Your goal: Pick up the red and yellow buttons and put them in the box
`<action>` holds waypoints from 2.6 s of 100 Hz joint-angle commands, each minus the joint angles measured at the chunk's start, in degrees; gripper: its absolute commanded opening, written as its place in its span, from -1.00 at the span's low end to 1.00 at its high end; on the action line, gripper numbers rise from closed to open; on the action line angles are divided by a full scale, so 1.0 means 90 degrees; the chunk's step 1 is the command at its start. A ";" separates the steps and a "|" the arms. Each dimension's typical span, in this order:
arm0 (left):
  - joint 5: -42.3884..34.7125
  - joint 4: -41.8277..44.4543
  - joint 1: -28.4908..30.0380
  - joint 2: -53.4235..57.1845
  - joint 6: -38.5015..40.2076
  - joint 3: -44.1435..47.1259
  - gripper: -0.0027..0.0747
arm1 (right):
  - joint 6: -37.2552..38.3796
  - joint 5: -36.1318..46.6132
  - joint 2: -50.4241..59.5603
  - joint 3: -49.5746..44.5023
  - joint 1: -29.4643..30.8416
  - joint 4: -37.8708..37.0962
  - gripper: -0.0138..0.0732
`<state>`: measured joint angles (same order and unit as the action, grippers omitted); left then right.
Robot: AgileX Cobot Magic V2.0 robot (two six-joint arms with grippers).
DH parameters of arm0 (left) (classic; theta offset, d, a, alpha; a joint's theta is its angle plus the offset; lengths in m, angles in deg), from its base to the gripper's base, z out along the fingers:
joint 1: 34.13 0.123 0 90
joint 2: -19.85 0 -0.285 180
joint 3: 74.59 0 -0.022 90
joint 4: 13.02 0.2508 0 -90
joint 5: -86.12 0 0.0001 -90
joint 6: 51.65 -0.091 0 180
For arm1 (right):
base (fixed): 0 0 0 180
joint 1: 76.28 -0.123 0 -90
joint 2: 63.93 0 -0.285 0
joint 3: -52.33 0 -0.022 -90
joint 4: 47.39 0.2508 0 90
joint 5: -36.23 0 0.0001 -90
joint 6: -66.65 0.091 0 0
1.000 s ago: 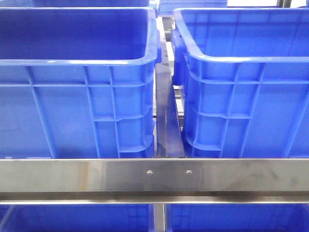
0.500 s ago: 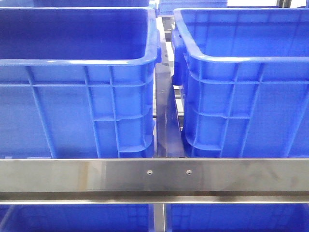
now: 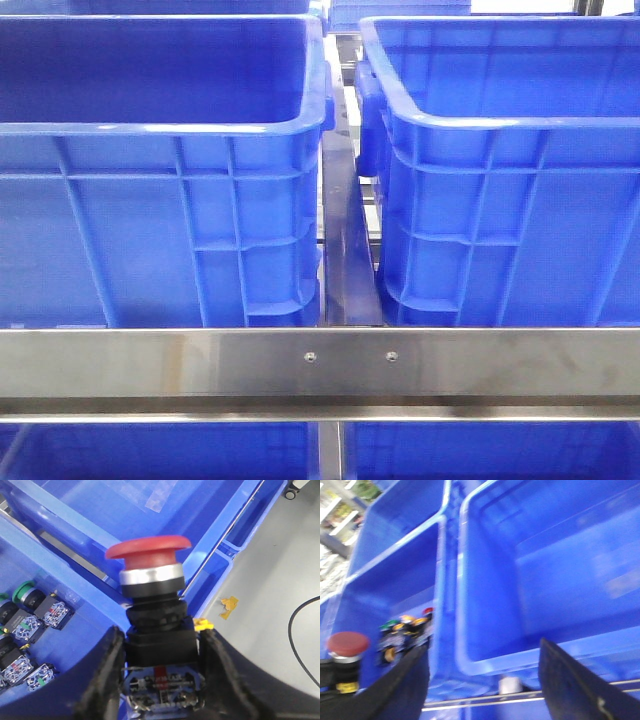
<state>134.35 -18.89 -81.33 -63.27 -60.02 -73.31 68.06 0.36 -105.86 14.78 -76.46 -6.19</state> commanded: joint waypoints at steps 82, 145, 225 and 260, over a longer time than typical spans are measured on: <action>-0.0325 -0.0062 -0.0053 0.0214 0.0016 -0.0230 -0.98 | -0.5034 -0.1259 -0.3672 0.1243 -0.1424 0.6048 0.51; -0.0287 -0.0062 -0.0053 0.0214 0.0016 -0.0230 -0.97 | -0.5062 -0.1481 -0.4489 0.1747 -0.2238 0.6021 -0.35; -0.0467 0.0874 -0.0025 0.0321 0.0779 -0.0230 0.49 | -0.5512 -0.1153 -0.4462 0.1929 -0.1311 0.5952 -0.40; -0.0703 0.0998 0.1423 0.0567 0.1248 -0.0173 0.49 | -0.5552 -0.1160 -0.4463 0.1971 -0.0295 0.5710 -0.40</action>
<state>132.32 -9.29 -72.01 -60.63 -49.54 -73.36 19.11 -8.67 -147.79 30.39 -80.75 43.02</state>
